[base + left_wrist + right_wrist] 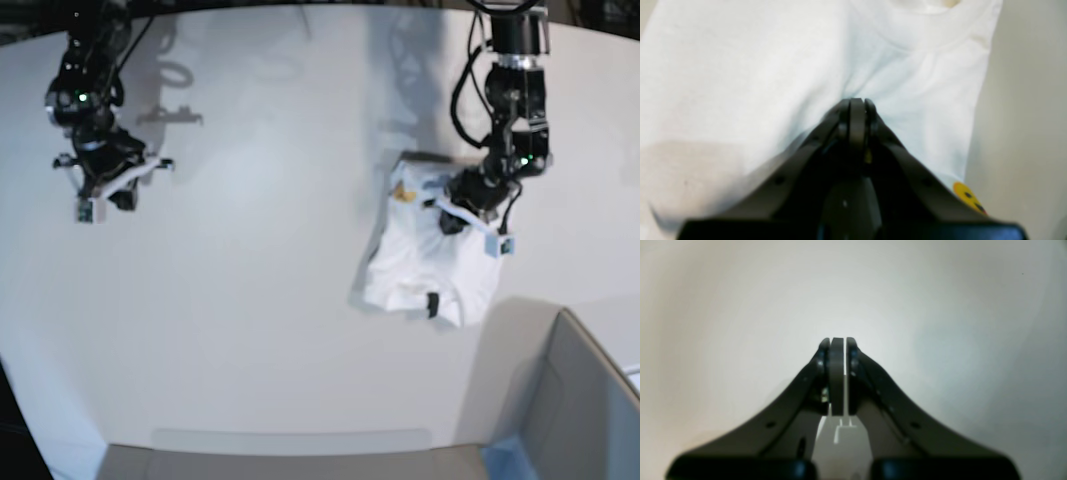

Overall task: Layout the t-shirt on the table in an organized manner, then fold the t-shirt properly
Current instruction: 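Press the folded shirt flat with the left gripper and release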

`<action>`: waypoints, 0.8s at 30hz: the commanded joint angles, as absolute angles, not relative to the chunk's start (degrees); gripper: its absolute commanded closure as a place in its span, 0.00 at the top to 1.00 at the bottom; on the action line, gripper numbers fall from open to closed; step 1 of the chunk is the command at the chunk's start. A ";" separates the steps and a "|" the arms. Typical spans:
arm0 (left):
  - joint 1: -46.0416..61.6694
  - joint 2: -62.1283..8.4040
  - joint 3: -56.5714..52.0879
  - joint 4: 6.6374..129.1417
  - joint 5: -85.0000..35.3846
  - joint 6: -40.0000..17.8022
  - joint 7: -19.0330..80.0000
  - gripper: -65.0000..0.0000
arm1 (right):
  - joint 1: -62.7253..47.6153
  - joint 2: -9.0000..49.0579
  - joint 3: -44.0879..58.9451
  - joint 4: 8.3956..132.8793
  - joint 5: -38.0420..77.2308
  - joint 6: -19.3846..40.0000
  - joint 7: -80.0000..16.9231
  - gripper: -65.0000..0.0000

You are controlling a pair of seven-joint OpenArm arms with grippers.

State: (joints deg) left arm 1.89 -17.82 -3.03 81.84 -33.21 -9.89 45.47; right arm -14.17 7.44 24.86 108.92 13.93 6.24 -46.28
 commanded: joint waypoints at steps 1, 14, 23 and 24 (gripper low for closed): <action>2.95 -19.82 -3.47 81.19 -29.14 -7.08 49.45 0.00 | -13.85 8.04 25.01 109.85 14.46 6.37 -44.88 0.03; 3.47 -22.29 -4.09 80.66 -29.41 -7.08 49.45 0.00 | -14.02 8.13 23.69 110.11 14.46 6.46 -44.88 0.02; 4.97 -19.30 -12.00 97.80 -29.49 -7.08 49.54 0.00 | -12.79 8.66 23.08 113.27 14.46 6.90 -44.62 0.02; 4.88 -18.68 -12.70 99.91 -29.32 -7.08 49.45 0.00 | -12.79 8.75 22.55 114.33 14.46 6.99 -44.53 0.02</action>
State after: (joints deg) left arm 6.26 -18.31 -12.38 98.17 -28.88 -6.79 51.31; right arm -13.52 8.21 22.63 113.03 13.96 6.50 -46.15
